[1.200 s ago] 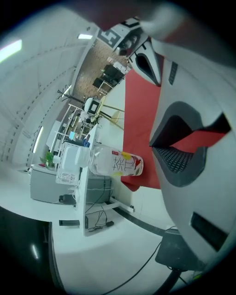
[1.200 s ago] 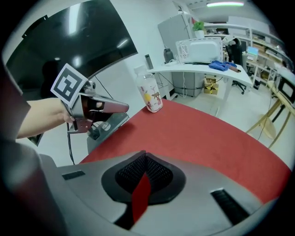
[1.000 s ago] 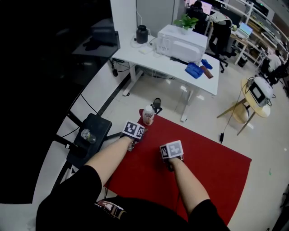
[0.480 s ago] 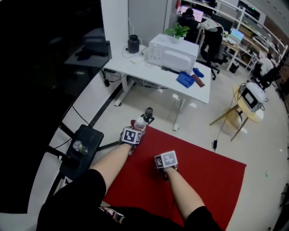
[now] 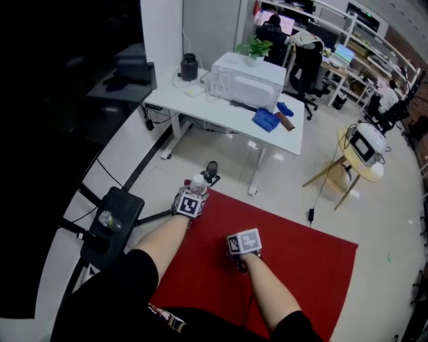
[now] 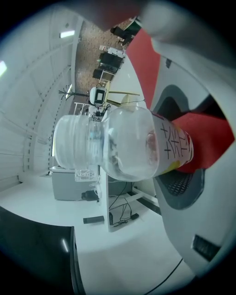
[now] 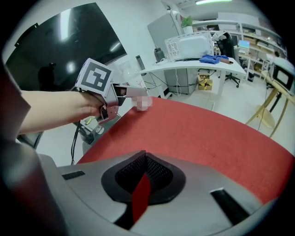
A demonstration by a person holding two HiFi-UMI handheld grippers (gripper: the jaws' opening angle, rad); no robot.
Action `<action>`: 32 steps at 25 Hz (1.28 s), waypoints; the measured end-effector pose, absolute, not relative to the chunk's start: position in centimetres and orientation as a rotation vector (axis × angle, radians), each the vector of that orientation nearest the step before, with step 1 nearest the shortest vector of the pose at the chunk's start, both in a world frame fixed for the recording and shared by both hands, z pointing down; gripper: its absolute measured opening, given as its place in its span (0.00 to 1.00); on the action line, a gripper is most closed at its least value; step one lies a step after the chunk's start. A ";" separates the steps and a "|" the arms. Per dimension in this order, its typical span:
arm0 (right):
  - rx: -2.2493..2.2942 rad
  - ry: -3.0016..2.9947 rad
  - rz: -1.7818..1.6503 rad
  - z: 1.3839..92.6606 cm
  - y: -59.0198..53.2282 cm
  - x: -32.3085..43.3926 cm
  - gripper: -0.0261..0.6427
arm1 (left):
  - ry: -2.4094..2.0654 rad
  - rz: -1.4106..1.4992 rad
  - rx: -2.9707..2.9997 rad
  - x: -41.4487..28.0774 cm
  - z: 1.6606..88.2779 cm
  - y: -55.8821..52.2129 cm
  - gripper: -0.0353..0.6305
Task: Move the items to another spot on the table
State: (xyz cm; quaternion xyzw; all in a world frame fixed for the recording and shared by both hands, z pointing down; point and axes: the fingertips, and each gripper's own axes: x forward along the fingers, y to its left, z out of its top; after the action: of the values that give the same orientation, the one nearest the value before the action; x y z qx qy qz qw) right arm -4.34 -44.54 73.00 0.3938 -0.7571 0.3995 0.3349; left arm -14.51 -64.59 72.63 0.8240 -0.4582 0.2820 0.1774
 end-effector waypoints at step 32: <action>1.209 -1.927 1.057 70.5 -21.6 12.9 0.03 | -0.978 0.804 2.460 0.7 68.9 -34.3 0.52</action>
State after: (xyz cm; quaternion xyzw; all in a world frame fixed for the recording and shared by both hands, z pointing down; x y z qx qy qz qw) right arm 12.95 -21.64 70.51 0.4581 -0.7300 0.4004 0.3113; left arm 0.75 -34.30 68.89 0.8735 -0.3473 0.2855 0.1865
